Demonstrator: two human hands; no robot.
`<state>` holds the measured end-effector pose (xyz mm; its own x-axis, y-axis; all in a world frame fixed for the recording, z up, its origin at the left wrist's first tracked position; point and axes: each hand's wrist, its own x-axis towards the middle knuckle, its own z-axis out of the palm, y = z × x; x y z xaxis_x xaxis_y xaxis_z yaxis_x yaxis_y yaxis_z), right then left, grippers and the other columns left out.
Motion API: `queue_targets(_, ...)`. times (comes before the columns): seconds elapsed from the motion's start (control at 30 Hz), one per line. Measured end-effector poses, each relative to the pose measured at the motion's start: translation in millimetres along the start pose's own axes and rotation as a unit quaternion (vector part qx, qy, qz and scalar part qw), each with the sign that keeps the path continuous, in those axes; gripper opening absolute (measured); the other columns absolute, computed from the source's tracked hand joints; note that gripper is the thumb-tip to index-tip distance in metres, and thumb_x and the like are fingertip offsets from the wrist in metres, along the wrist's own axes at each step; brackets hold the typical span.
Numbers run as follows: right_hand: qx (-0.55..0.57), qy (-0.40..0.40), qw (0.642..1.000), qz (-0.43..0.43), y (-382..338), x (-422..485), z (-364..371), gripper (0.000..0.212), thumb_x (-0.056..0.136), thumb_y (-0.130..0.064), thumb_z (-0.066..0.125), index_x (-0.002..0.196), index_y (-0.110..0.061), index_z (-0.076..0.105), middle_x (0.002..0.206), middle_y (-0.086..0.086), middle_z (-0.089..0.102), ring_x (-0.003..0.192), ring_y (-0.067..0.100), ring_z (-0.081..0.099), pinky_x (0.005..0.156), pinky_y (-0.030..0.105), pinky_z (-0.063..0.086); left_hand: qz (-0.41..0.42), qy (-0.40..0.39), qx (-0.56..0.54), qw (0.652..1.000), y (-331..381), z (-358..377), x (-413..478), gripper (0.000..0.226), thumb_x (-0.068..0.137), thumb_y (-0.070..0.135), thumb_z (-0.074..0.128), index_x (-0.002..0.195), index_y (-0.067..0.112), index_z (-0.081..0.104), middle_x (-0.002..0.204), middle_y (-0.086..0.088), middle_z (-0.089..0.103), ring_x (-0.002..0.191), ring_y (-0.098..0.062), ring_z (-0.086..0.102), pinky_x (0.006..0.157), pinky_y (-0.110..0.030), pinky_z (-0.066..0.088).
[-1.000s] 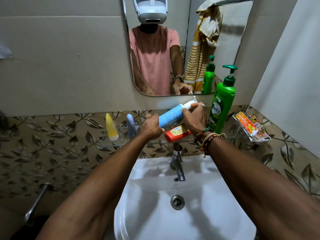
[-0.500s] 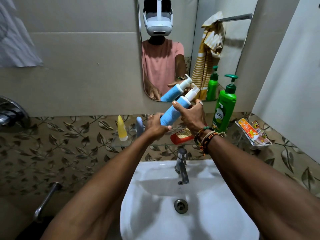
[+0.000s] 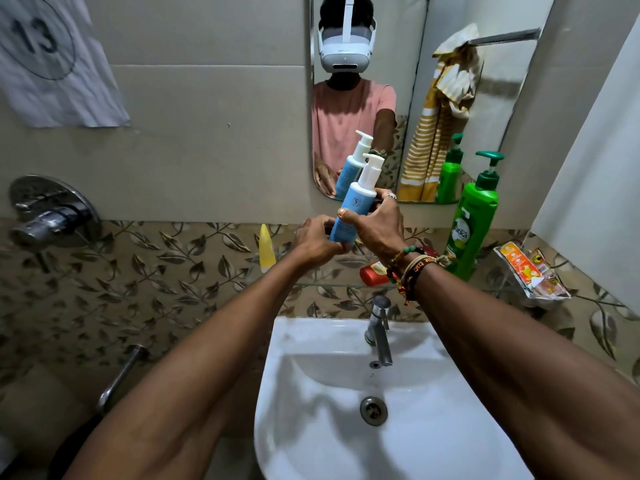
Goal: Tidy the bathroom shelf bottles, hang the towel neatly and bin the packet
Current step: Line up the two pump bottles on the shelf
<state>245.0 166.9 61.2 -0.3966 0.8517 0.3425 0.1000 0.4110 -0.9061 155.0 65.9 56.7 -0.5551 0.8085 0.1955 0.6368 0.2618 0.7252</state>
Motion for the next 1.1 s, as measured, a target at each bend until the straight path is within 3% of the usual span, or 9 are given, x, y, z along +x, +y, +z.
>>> queue_targets(0.3, -0.015, -0.009, 1.0, -0.019, 2.0, -0.7, 0.1, 0.065, 0.066, -0.03, 0.085, 0.12, -0.016, 0.052, 0.113, 0.006, 0.068, 0.098, 0.02, 0.067, 0.086, 0.043, 0.058, -0.02, -0.003, -0.032, 0.999, 1.2, 0.7, -5.6, 0.046, 0.081, 0.017, 0.077, 0.124, 0.013, 0.061, 0.12, -0.005, 0.068, 0.111, -0.022, 0.063, 0.095, -0.041, 0.052)
queue_targets(0.5, -0.028, -0.003, 0.999, -0.035, 1.4, -1.4, -0.5, 0.061, 0.069, -0.028, 0.083, 0.119, -0.016, 0.052, 0.111, 0.002, 0.066, 0.095, 0.015, 0.063, 0.079, 0.03, 0.055, -0.027, 0.004, -0.022, 0.999, 2.2, -0.8, -7.2, 0.054, 0.079, 0.017, 0.078, 0.129, 0.012, 0.058, 0.125, -0.007, 0.066, 0.114, -0.022, 0.061, 0.097, -0.044, 0.051)
queue_targets(0.67, -0.057, -0.051, 0.996, -0.039, 5.2, -1.1, 1.1, 0.062, 0.07, -0.024, 0.083, 0.123, -0.013, 0.051, 0.116, 0.006, 0.065, 0.102, 0.021, 0.063, 0.087, 0.039, 0.055, -0.025, 0.019, -0.027, 0.999, 3.3, -3.2, -7.3, 0.056, 0.079, 0.007, 0.076, 0.132, 0.012, 0.058, 0.125, -0.008, 0.065, 0.114, -0.023, 0.061, 0.096, -0.042, 0.053)
queue_targets(0.87, -0.083, -0.077, 0.993, -0.034, 10.8, -1.0, 5.9, 0.06, 0.071, -0.017, 0.082, 0.123, -0.012, 0.052, 0.117, 0.007, 0.065, 0.104, 0.023, 0.061, 0.088, 0.036, 0.052, -0.046, 0.017, -0.044, 0.998, 6.7, -6.1, -2.5, 0.054, 0.083, -0.006, 0.063, 0.134, 0.012, 0.056, 0.128, -0.007, 0.064, 0.118, -0.023, 0.059, 0.1, -0.044, 0.051)
queue_targets(1.1, -0.089, -0.109, 0.99, -0.026, 14.2, 1.9, 9.2, 0.056, 0.073, -0.014, 0.081, 0.121, -0.011, 0.054, 0.115, 0.009, 0.064, 0.105, 0.025, 0.061, 0.092, 0.044, 0.053, -0.058, 0.021, -0.081, 0.995, 10.8, -5.5, -3.2, 0.045, 0.088, 0.003, 0.063, 0.132, 0.013, 0.058, 0.13, -0.008, 0.063, 0.12, -0.026, 0.059, 0.098, -0.048, 0.052)
